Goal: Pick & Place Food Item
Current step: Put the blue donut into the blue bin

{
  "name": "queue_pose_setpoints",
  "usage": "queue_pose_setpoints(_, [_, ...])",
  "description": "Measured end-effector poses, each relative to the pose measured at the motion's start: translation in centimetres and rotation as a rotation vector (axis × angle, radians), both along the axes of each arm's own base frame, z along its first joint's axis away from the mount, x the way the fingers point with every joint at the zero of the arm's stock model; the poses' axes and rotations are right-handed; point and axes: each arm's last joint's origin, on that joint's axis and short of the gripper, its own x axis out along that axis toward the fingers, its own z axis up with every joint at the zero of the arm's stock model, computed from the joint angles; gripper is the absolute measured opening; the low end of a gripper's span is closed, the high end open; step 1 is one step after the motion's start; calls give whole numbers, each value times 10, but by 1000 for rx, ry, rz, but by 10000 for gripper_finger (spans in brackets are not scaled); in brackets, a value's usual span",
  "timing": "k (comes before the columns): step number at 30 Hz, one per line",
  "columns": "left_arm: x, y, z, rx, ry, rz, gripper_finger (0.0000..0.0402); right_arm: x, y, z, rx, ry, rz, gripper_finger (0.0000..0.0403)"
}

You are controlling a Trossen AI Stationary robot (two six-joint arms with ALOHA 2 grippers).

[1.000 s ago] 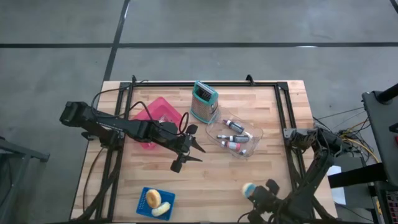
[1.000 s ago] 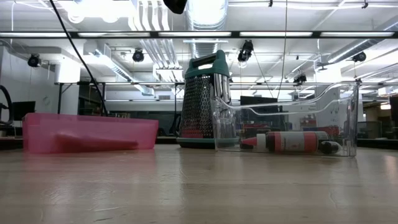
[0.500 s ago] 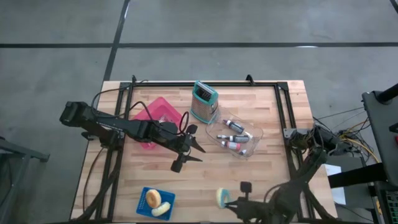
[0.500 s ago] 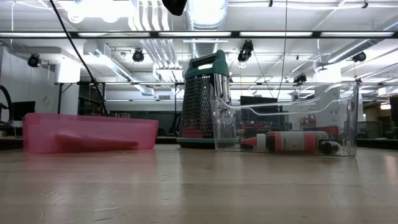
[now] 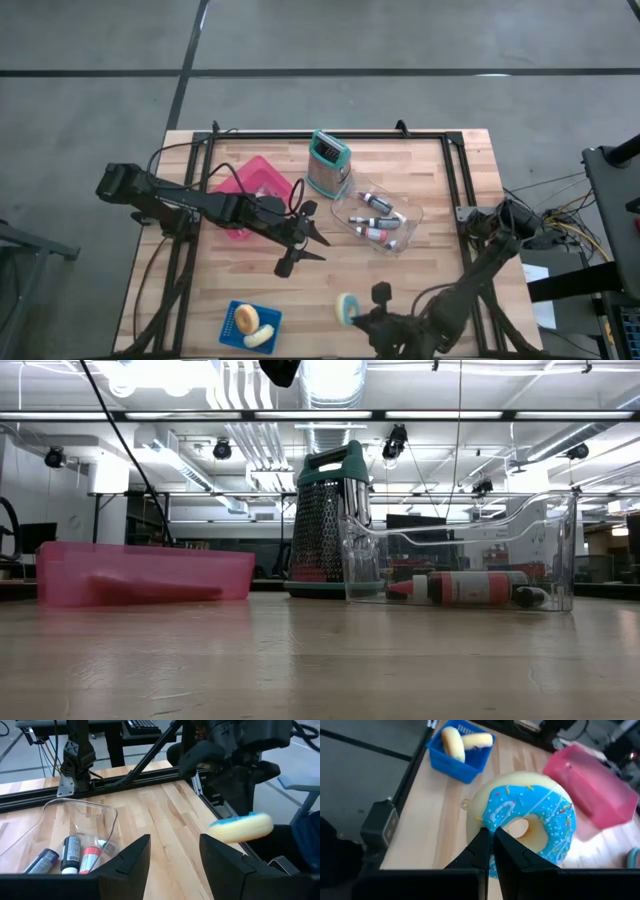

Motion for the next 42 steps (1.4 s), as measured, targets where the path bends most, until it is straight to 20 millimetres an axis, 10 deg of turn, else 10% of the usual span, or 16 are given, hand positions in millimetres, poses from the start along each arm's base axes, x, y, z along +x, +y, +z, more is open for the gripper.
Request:
queue_pose_setpoints(11, [0,-2,0,-56,16,-12,171,-3,-6,18,-49,-47,17,13])
queue_pose_setpoints(20, [0,-16,-4,234,-205,-493,171,0,-1,21,-54,-84,94,13])
queue_pose_setpoints(42, [24,-27,-37,271,-213,-523,171,13,-4,21,16,-48,264,13])
